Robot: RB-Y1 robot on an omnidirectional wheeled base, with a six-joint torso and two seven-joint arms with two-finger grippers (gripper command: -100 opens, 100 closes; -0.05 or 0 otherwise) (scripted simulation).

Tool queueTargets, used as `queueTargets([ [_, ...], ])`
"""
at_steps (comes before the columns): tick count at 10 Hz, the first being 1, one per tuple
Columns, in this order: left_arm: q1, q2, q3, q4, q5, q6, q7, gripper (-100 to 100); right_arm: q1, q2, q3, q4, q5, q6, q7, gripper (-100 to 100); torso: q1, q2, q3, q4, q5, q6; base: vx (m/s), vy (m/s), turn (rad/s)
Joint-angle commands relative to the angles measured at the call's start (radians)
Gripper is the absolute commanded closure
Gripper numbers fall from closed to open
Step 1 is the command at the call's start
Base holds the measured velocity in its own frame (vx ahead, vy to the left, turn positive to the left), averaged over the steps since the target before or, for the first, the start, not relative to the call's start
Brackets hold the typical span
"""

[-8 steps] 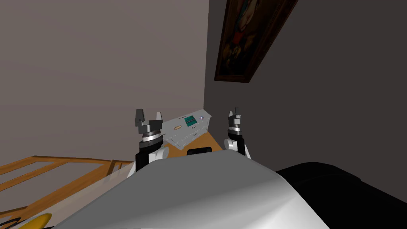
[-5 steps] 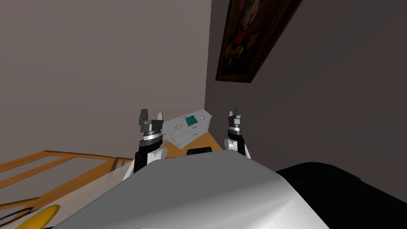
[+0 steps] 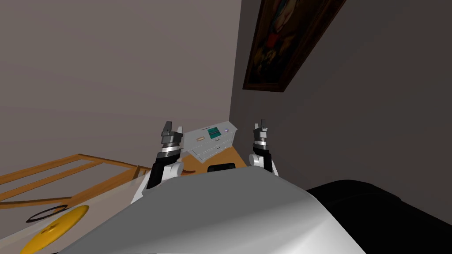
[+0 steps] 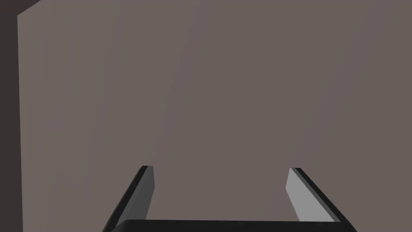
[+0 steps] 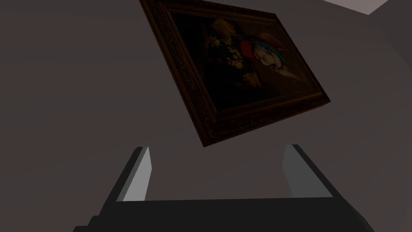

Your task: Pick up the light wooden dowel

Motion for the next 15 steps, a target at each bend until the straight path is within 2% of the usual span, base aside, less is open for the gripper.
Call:
queueTargets([
  [1,-0.003,0.007,0.007,0.006,0.000,0.028,-0.008,-100,0.000,0.000,0.000,0.000,0.000,0.000,0.000,0,0.000,0.000,0.000,0.000,0.000,0.000,-0.029,-0.015,0.055],
  [3,-0.019,0.024,0.030,0.027,-0.003,0.091,-0.033,-100,0.000,0.000,0.000,0.000,0.000,0.000,0.000,0,0.001,0.000,0.000,0.000,0.000,0.000,-0.029,-0.012,0.150],
  [4,-0.019,0.024,0.030,0.027,-0.003,0.098,-0.033,-100,0.000,0.000,0.000,0.000,0.000,0.000,0.000,0,0.001,0.000,0.000,0.000,0.000,0.000,-0.031,-0.012,0.041],
  [8,-0.053,0.054,0.077,0.078,-0.006,0.235,-0.084,-100,0.000,0.000,0.000,0.000,0.000,0.000,0.000,0,0.000,0.000,0.000,0.000,0.000,0.000,-0.036,-0.016,0.149],
  [11,-0.063,0.061,0.088,0.093,-0.005,0.292,-0.096,-100,0.000,0.000,0.000,0.000,0.000,0.000,0.000,0,0.000,-0.001,-0.001,0.000,0.000,0.000,-0.016,-0.015,0.063],
  [12,-0.073,0.067,0.100,0.109,-0.004,0.327,-0.108,-100,0.000,0.000,0.000,0.000,0.000,0.000,0.000,0,0.000,-0.002,-0.001,0.000,0.000,0.000,-0.006,-0.015,0.088],
  [13,-0.073,0.067,0.100,0.109,-0.004,0.334,-0.108,-100,0.000,0.000,0.000,0.000,0.000,0.000,0.000,0,0.000,-0.002,-0.001,0.000,0.000,0.000,-0.003,-0.016,0.042],
  [15,-0.096,0.080,0.122,0.145,0.001,0.403,-0.127,-100,0.000,0.000,0.000,0.000,0.000,0.000,0.000,0,0.000,-0.002,-0.001,0.000,0.000,0.000,0.003,-0.025,0.102],
])
